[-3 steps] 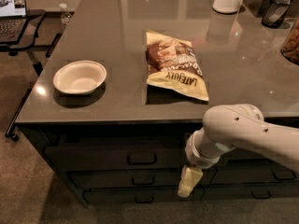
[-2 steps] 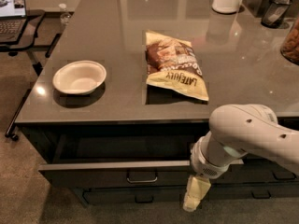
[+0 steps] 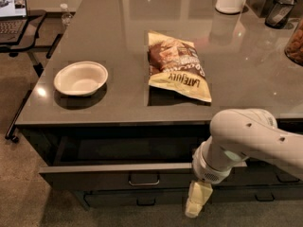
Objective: Open top drawer
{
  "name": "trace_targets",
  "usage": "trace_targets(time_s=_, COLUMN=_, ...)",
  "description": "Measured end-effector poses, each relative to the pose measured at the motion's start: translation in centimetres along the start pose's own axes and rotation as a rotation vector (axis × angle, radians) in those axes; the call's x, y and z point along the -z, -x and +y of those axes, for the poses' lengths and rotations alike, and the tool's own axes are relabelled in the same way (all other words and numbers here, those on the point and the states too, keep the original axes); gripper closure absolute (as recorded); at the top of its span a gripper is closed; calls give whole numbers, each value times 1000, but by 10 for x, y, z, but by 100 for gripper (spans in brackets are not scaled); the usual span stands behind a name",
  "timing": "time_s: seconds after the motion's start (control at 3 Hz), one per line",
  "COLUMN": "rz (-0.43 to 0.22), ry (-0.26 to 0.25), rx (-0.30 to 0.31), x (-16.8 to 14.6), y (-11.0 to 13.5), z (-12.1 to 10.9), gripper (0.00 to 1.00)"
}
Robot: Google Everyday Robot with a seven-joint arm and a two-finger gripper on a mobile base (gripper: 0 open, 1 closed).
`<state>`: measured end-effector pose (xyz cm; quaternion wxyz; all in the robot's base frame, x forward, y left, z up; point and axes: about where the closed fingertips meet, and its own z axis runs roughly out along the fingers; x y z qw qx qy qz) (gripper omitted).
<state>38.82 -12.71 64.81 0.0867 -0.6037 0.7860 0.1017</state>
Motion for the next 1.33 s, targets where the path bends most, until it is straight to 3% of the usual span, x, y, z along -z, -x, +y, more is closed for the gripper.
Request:
trace_targets(time_s=0.33, rz=23, ry=44, rx=-28, x=-8, y=-17, z=19, gripper=0)
trace_targets(time_s=0.67, rz=23, ry=44, rx=-28, x=-8, y=-17, z=19, gripper=0)
trace_targets(time_s=1.0, rz=28, ry=76, rx=-110, x=11, y=-45, z=60, gripper=0)
trace_targets(time_s=1.33, rz=28, ry=76, rx=-110, x=11, y=-45, z=60, gripper=0)
